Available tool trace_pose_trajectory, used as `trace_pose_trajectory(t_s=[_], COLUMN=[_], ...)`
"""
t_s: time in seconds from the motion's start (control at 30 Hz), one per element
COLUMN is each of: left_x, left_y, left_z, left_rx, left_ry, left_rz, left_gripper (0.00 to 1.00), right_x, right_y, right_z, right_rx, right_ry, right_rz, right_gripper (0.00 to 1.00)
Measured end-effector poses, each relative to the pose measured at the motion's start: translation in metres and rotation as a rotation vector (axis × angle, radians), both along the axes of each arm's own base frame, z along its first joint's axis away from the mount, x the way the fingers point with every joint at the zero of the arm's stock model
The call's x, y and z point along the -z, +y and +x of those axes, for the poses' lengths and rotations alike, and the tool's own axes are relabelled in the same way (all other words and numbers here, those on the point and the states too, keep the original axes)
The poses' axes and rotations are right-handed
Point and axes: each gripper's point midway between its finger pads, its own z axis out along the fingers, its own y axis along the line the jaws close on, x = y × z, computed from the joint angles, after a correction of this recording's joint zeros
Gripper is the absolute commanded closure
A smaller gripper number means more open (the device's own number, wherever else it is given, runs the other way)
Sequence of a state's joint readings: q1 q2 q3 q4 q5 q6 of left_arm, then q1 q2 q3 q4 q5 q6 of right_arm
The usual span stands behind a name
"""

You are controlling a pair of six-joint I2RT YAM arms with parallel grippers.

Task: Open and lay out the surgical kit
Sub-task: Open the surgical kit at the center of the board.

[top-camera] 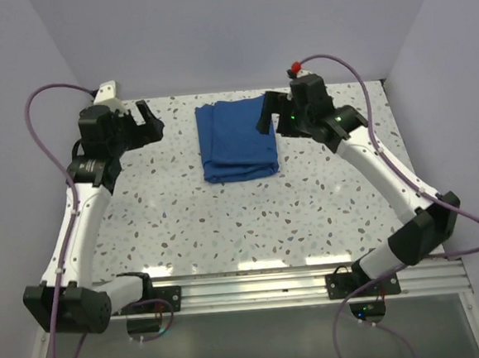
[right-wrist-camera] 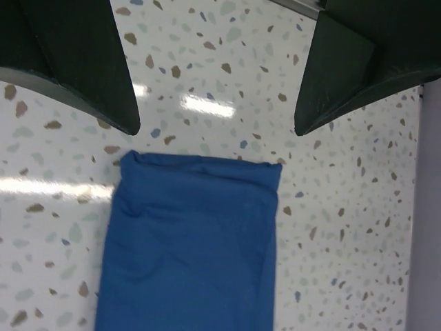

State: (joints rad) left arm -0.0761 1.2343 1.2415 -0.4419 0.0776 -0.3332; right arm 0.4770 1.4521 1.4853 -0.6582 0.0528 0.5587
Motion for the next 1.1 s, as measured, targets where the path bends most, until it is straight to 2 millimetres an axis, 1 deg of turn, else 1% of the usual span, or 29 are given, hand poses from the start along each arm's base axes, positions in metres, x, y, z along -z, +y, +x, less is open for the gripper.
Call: trace_pose_trajectory(t_s=[0.03, 0.1, 0.13, 0.17, 0.2, 0.27, 0.33, 0.37, 0.4, 0.43, 0.5, 0.57, 0.6, 0.7, 0.9, 0.93, 0.97, 1.03, 1.07, 1.1], left_x=[-0.016, -0.038, -0.041, -0.04, -0.032, -0.006, 0.032, 0.041, 0.043, 0.039, 0.021, 0.003, -0.003, -0.002, -0.002, -0.002, -0.002, 0.001, 0.003, 0.004], left_y=[-0.001, -0.01, -0.021, -0.032, -0.042, -0.055, -0.057, -0.054, -0.05, -0.046, -0.042, -0.041, -0.041, -0.036, -0.02, -0.018, -0.016, -0.013, -0.013, -0.011], left_z=[-0.008, -0.02, -0.026, -0.031, -0.035, -0.038, -0.041, -0.045, -0.05, -0.053, -0.059, -0.06, -0.06, -0.07, -0.098, -0.101, -0.103, -0.107, -0.109, -0.11], left_rx=[-0.002, 0.038, 0.085, 0.131, 0.17, 0.201, 0.176, 0.157, 0.129, 0.112, 0.093, 0.096, 0.097, 0.072, 0.002, -0.005, -0.015, -0.03, -0.034, -0.041], left_ry=[-0.039, -0.113, -0.139, -0.146, -0.126, -0.043, 0.068, 0.092, 0.103, 0.096, 0.066, 0.033, 0.02, 0.035, 0.057, 0.061, 0.066, 0.08, 0.087, 0.095], left_rz=[-0.023, -0.074, -0.114, -0.164, -0.214, -0.272, -0.29, -0.284, -0.274, -0.269, -0.26, -0.257, -0.256, -0.246, -0.211, -0.207, -0.202, -0.194, -0.191, -0.187], left_gripper=[0.0, 0.0, 0.0, 0.0, 0.0, 0.0, 0.0, 0.0, 0.0, 0.0, 0.02, 0.03, 0.03, 0.03, 0.04, 0.04, 0.04, 0.04, 0.04, 0.04], right_x=[-0.01, -0.026, -0.028, -0.03, -0.029, -0.015, 0.008, 0.019, 0.036, 0.047, 0.071, 0.092, 0.103, 0.128, 0.169, 0.174, 0.181, 0.195, 0.199, 0.201], right_y=[0.015, 0.05, 0.07, 0.084, 0.101, 0.135, 0.161, 0.168, 0.172, 0.175, 0.181, 0.185, 0.185, 0.181, 0.176, 0.176, 0.176, 0.174, 0.174, 0.173], right_z=[0.006, 0.018, 0.024, 0.026, 0.03, 0.036, 0.04, 0.042, 0.044, 0.047, 0.059, 0.072, 0.076, 0.082, 0.087, 0.088, 0.087, 0.087, 0.087, 0.087], right_rx=[-0.029, -0.091, -0.121, -0.141, -0.163, -0.209, -0.241, -0.251, -0.257, -0.261, -0.258, -0.248, -0.24, -0.223, -0.205, -0.204, -0.205, -0.208, -0.205, -0.206], right_ry=[-0.019, -0.05, -0.059, -0.063, -0.066, -0.051, -0.017, 0.0, 0.035, 0.052, 0.082, 0.097, 0.104, 0.134, 0.176, 0.181, 0.191, 0.209, 0.213, 0.213], right_rz=[-0.012, -0.033, -0.046, -0.062, -0.077, -0.117, -0.157, -0.174, -0.204, -0.218, -0.246, -0.266, -0.28, -0.318, -0.385, -0.392, -0.403, -0.421, -0.428, -0.436], right_gripper=[0.02, 0.02, 0.02, 0.02, 0.02, 0.02, 0.02, 0.02, 0.02, 0.02, 0.02, 0.02, 0.02, 0.02, 0.06, 0.08, 0.13, 0.18, 0.27, 0.31])
